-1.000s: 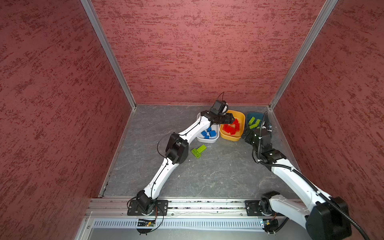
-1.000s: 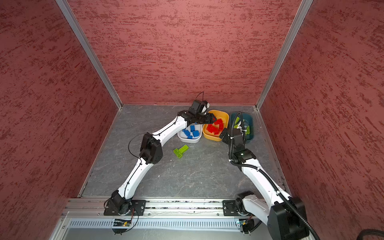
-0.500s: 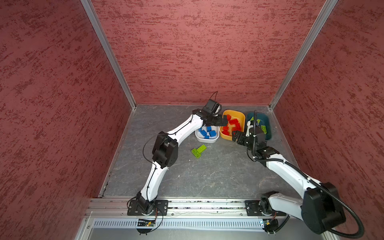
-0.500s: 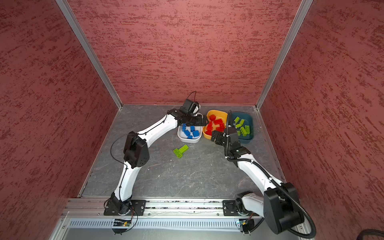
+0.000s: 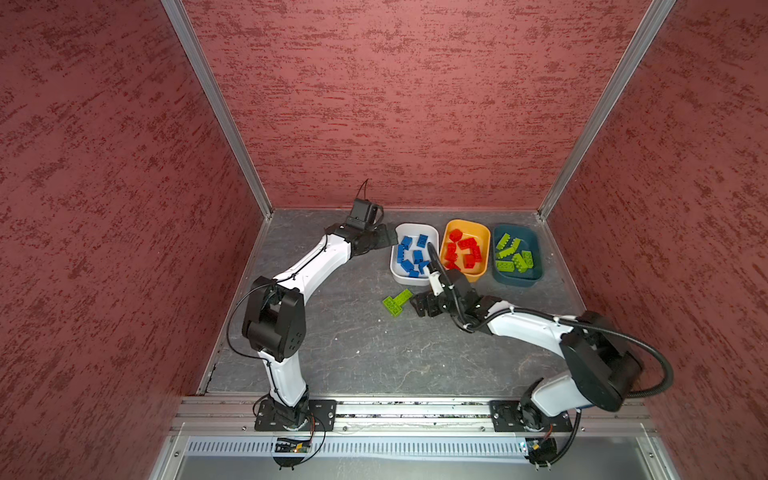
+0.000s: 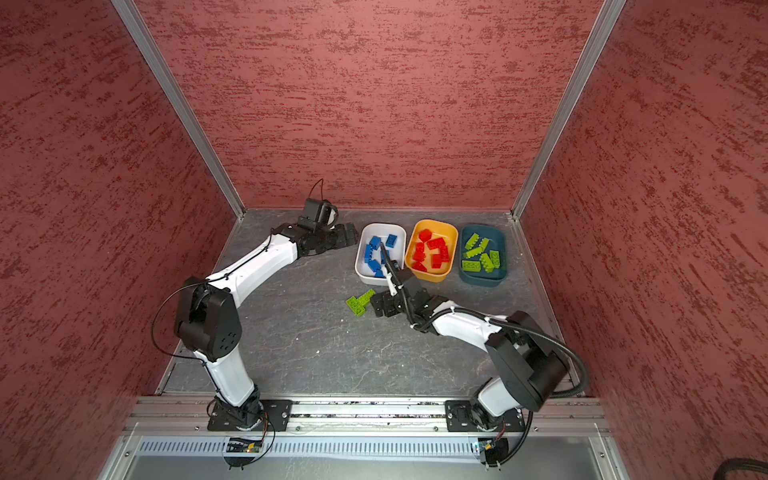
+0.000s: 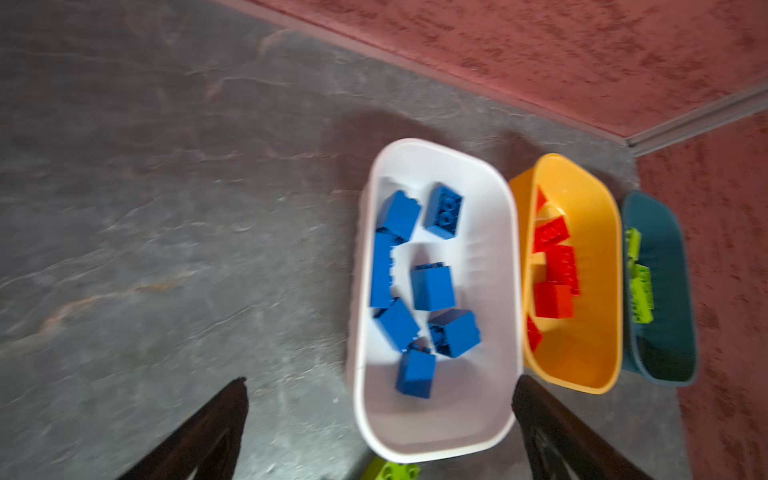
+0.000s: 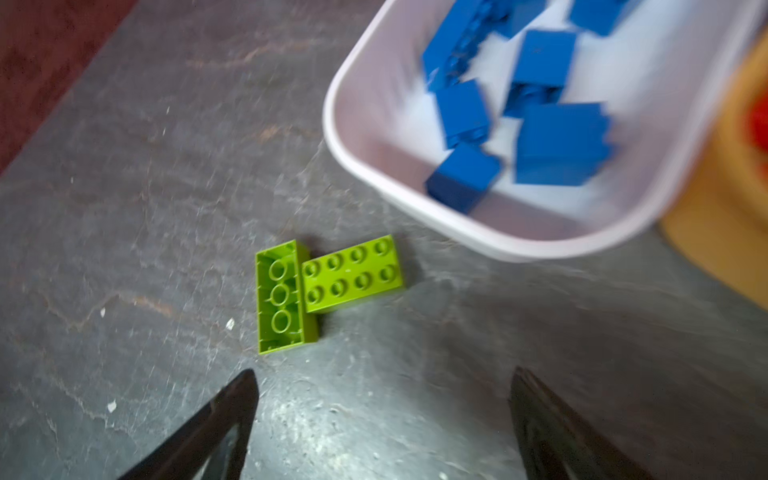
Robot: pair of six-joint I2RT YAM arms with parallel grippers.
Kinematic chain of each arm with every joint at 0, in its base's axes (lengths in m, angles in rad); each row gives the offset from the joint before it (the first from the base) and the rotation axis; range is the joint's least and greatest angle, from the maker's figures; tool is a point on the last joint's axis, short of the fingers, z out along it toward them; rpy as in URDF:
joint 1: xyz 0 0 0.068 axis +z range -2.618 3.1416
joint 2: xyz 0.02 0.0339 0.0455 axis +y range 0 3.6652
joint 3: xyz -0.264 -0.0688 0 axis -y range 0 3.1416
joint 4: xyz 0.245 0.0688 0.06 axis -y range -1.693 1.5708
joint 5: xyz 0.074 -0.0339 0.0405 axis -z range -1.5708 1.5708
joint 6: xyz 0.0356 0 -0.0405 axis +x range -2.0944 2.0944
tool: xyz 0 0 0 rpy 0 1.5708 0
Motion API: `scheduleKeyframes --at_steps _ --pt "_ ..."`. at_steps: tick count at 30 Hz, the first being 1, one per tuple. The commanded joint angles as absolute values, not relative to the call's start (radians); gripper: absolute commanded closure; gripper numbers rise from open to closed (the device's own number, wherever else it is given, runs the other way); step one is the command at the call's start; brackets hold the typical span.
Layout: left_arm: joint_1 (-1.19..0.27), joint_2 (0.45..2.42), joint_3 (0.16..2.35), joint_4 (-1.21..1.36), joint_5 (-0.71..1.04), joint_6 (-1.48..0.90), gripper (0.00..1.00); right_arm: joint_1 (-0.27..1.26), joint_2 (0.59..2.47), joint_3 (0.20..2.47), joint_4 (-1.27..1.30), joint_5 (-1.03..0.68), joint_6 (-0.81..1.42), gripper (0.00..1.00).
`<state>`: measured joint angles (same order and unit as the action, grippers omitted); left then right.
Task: Sort the legos into containers by color
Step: 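Release red brick into yellow bin while right gripper lowers to lime-green bricks, then grasp a lime-green 2x4 brick with the right gripper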
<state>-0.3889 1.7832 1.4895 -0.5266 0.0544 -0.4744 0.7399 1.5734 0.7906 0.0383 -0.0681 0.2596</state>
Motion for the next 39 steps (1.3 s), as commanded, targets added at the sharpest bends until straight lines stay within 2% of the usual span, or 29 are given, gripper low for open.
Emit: scheduleKeyframes --at_steps 1,3,13,28,34,39 --pt "-0.356 1.715 1.438 -0.511 0.009 -0.486 0.0 0.818 1.658 0.865 0.017 -0.066 0.18 0.13" --pt "-0.333 1.692 1.416 -0.515 -0.001 -0.486 0.01 0.85 1.723 0.904 0.016 -0.03 0.174 0.21" --pt "-0.312 1.679 1.391 -0.51 -0.01 -0.496 0.01 0.926 1.861 1.016 -0.019 0.18 0.173 0.33" --pt "-0.315 1.687 1.386 -0.521 -0.003 -0.507 0.01 0.936 1.885 1.003 0.011 0.148 0.16 0.53" --pt "-0.317 1.702 1.39 -0.523 0.0 -0.512 0.01 0.937 1.813 0.926 0.027 0.17 0.156 0.67" --pt "-0.32 1.71 1.395 -0.517 0.011 -0.518 0.01 0.935 1.716 0.84 0.059 0.137 0.168 0.74"
